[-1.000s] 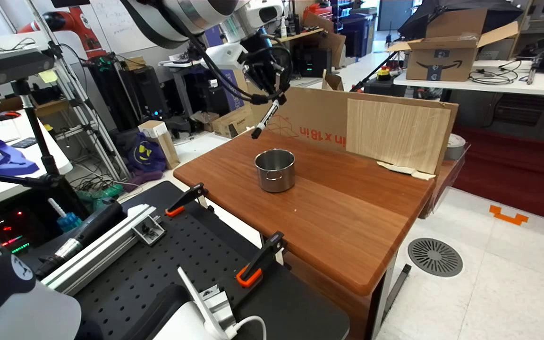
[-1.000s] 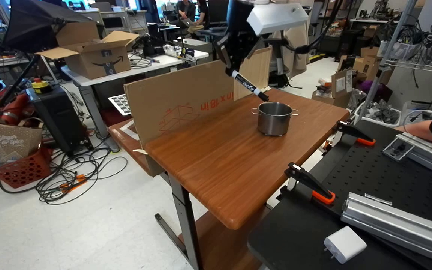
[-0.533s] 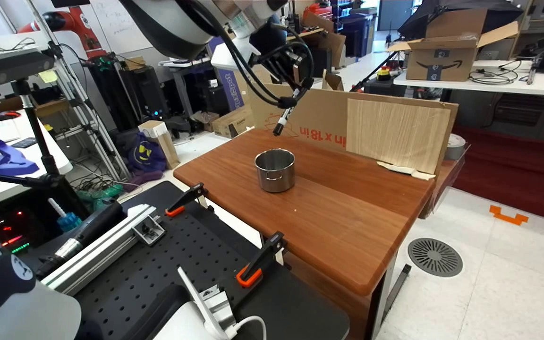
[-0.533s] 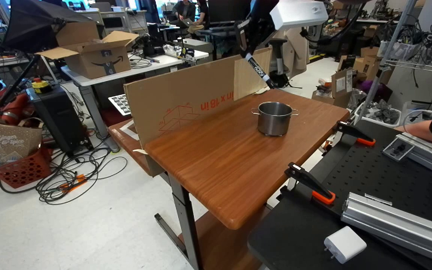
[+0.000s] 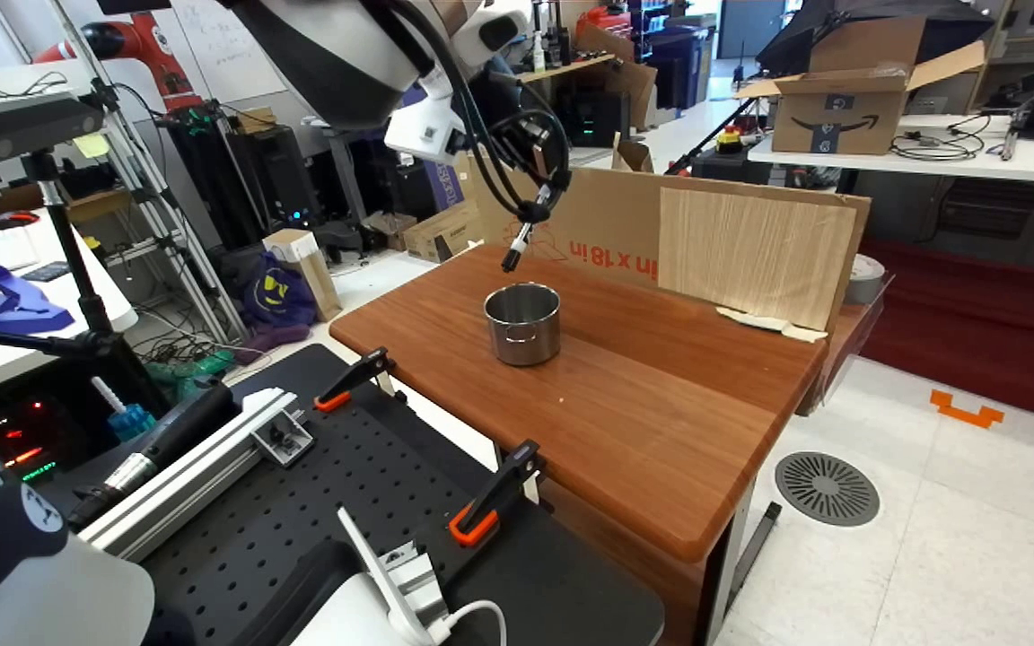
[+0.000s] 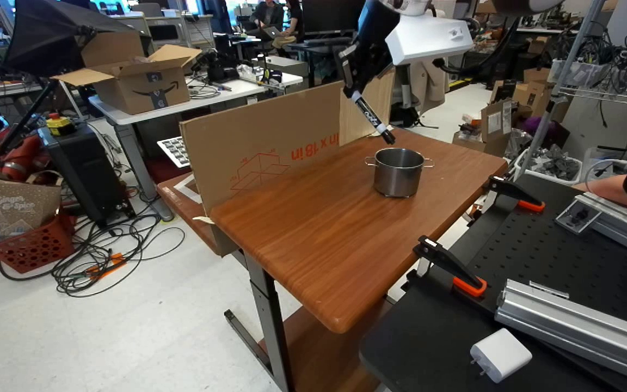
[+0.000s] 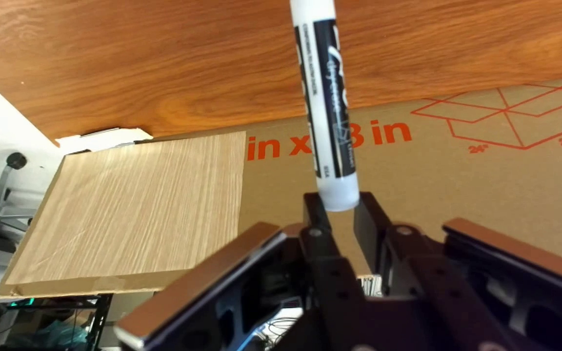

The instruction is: Put the marker in the pot

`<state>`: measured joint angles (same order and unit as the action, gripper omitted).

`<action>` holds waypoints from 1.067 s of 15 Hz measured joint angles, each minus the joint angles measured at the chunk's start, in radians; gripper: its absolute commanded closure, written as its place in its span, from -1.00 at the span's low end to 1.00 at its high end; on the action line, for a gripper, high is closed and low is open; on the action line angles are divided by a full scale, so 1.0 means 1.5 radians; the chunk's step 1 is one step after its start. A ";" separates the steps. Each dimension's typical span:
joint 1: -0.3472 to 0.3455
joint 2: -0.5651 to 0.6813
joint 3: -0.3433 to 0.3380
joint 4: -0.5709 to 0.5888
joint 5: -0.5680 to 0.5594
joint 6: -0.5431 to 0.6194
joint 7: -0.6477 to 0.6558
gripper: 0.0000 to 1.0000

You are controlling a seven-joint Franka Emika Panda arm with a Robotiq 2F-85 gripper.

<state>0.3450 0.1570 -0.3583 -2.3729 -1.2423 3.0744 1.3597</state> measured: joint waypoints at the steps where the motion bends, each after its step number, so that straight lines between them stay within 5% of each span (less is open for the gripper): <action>1: 0.002 0.006 0.000 0.002 -0.018 0.000 0.021 0.90; 15: 0.003 0.100 0.000 0.031 -0.124 -0.024 0.153 0.90; 16: 0.003 0.107 0.000 0.032 -0.124 -0.024 0.153 0.16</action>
<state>0.3489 0.3168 -0.3582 -2.3242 -1.4276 3.0378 1.5891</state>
